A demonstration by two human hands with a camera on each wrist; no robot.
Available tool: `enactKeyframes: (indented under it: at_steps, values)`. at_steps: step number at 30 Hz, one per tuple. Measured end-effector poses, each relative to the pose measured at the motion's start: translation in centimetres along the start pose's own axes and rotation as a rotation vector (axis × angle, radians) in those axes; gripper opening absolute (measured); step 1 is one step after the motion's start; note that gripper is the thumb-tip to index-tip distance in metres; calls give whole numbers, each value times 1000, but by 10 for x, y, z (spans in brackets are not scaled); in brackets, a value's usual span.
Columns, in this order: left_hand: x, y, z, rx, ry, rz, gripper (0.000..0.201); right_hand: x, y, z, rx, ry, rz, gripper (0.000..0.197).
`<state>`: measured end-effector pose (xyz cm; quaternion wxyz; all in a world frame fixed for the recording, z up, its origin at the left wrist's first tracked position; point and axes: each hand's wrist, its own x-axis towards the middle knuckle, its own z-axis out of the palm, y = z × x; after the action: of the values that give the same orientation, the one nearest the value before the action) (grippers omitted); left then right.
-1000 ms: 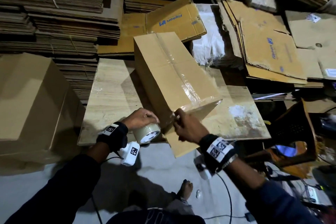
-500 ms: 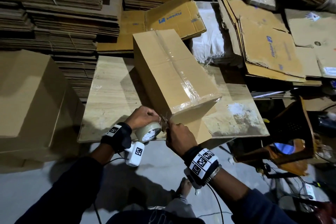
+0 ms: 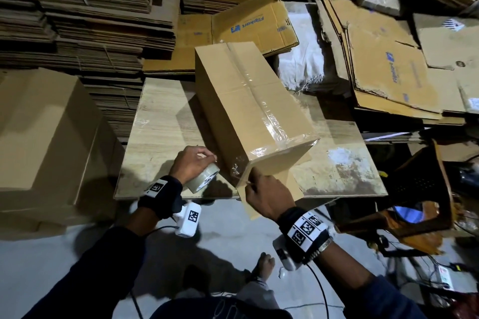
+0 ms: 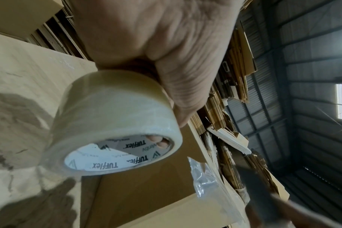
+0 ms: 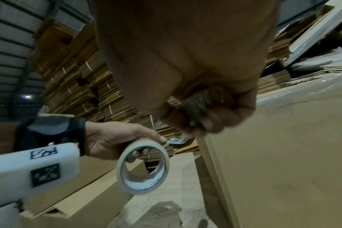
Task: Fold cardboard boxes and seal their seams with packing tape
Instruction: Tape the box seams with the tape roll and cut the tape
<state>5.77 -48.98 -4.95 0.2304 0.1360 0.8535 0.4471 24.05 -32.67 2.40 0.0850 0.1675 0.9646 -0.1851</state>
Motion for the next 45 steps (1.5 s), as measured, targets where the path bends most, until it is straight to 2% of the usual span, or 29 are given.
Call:
enactKeyframes:
  at_steps: [4,7,10,15,19,24,28,32,36,42,45]
  values:
    - [-5,-5,6,-24,-19,-21,13,24,11,-13,120,294,7,19]
    - [-8,-8,12,-54,-58,-33,14,46,24,-16,100,362,-1,41]
    - [-12,-9,14,-59,-74,-48,12,59,36,-10,-19,355,-14,57]
    - [-16,-15,13,-79,-63,-14,8,71,36,5,-247,358,31,60]
    - [-20,-15,13,-108,-66,-18,8,75,35,12,-342,327,41,61]
    - [-29,-13,15,-61,-50,-18,11,76,31,15,-439,254,38,75]
    - [-28,-15,16,-94,-71,-15,9,70,43,9,-407,234,-44,96]
    - [-29,-11,15,-95,-85,-13,10,71,59,-7,-286,256,-146,88]
    - [-28,-13,18,-140,-102,-25,8,86,73,-19,-338,289,-258,85]
    - [-38,-16,20,-140,-60,-19,8,97,79,-14,-240,239,-265,87]
    - [-42,-18,20,-143,-46,-19,8,95,77,-11,-305,169,-219,91]
